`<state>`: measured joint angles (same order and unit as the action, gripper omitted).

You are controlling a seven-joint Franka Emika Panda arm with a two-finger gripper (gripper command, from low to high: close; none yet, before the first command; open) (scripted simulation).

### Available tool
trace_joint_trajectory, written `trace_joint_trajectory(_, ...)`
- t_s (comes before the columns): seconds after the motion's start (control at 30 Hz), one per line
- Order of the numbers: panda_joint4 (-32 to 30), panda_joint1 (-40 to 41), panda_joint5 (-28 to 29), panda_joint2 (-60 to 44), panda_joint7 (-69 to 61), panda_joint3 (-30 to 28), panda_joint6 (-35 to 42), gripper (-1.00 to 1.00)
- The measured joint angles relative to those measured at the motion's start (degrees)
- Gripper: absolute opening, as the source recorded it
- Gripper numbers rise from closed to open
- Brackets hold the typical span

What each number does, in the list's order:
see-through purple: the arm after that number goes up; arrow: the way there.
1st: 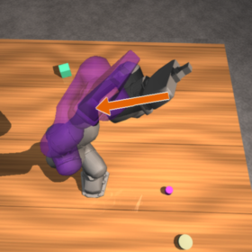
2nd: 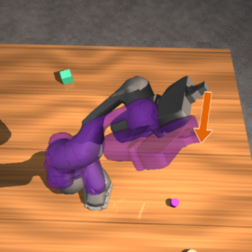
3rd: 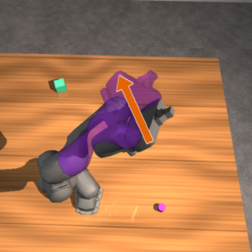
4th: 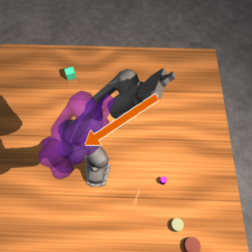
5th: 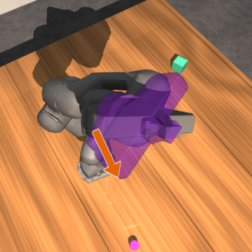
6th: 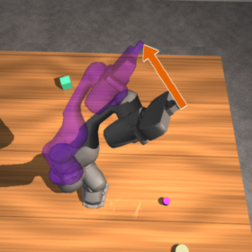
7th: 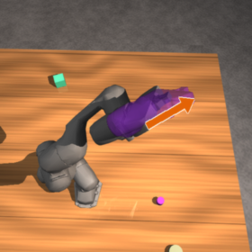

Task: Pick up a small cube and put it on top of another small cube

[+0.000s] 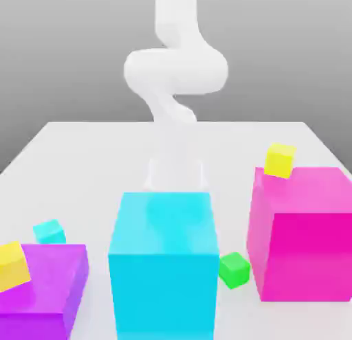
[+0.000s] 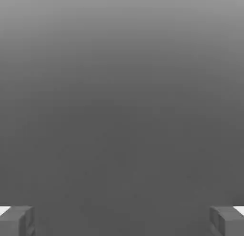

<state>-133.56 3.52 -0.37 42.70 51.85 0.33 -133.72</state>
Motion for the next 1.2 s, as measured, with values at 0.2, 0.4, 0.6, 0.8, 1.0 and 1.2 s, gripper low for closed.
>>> trace_joint_trajectory(0.2, -4.4, 8.6, -0.8, -7.7, 14.8, 0.9, -4.8, 0.00)
trace_joint_trajectory(0.4, -8.6, 16.7, -1.2, -15.1, 29.5, 1.8, -9.4, 0.00)
trace_joint_trajectory(0.6, -12.8, 23.9, -0.8, -22.6, 44.7, 1.8, -14.0, 0.00)
trace_joint_trajectory(0.8, -17.0, 30.7, -0.2, -30.1, 60.0, 1.5, -18.6, 0.00)
trace_joint_trajectory(1.0, -21.3, 36.3, 0.5, -37.5, 75.5, -0.5, -23.3, 0.00)
trace_joint_trajectory(1.2, -25.1, 41.6, 0.0, -45.3, 89.2, -2.6, -28.3, 0.00)
